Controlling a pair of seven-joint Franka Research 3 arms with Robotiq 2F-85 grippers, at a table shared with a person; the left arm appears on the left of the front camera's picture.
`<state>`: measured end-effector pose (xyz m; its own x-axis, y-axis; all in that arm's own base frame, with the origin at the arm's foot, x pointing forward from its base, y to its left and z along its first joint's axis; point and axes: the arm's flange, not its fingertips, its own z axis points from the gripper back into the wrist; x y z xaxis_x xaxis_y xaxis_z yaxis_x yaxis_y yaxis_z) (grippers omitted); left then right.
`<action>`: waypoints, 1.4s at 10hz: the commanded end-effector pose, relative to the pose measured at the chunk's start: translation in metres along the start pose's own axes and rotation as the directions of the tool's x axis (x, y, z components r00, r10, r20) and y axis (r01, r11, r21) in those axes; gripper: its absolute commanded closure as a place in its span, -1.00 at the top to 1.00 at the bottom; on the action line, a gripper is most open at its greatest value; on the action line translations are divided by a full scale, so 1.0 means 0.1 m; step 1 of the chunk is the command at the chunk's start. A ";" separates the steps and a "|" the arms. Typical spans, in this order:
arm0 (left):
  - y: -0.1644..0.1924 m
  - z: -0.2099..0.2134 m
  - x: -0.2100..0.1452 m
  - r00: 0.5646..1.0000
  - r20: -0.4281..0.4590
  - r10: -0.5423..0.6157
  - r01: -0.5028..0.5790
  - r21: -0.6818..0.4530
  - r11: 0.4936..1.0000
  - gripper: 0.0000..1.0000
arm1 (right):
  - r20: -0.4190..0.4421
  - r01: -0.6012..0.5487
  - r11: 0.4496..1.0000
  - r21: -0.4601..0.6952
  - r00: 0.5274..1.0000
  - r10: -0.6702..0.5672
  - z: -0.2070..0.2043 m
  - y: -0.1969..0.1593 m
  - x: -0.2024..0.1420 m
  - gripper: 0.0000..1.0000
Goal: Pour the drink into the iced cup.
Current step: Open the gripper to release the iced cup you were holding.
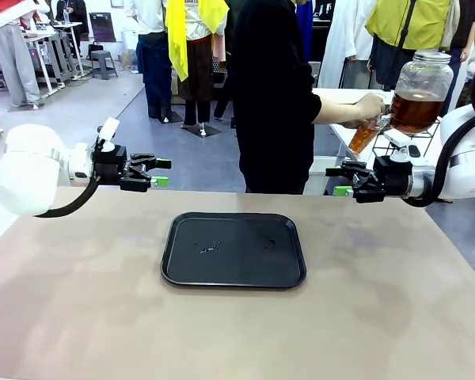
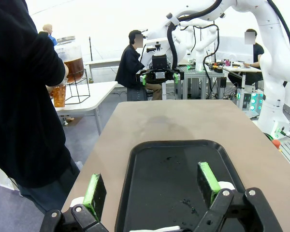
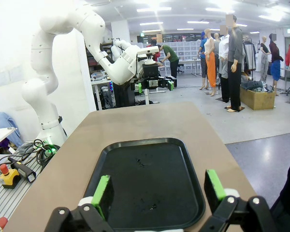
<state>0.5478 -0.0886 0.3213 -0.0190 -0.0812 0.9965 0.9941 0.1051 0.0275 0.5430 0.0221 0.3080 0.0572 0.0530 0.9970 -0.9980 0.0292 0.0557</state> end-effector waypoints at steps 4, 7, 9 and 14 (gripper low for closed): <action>0.02 -0.01 0.03 1.000 0.000 0.008 -0.008 0.001 1.000 1.00 | -0.002 0.008 1.000 0.004 1.000 -0.008 -0.01 -0.01 0.04 1.00; 0.02 -0.01 0.03 1.000 0.000 0.008 -0.008 0.001 1.000 1.00 | -0.002 0.008 1.000 0.004 1.000 -0.008 -0.01 -0.01 0.04 1.00; 0.02 -0.01 0.03 1.000 0.000 0.008 -0.008 0.001 1.000 1.00 | -0.002 0.008 1.000 0.004 1.000 -0.008 -0.01 -0.01 0.04 1.00; 0.02 -0.01 0.03 1.000 0.000 0.008 -0.008 0.001 1.000 1.00 | -0.002 0.008 1.000 0.004 1.000 -0.008 -0.01 -0.01 0.04 1.00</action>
<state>0.5478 -0.0886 0.3213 -0.0190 -0.0812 0.9965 0.9941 0.1051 0.0275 0.5430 0.0221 0.3080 0.0571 0.0530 0.9970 -0.9980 0.0292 0.0557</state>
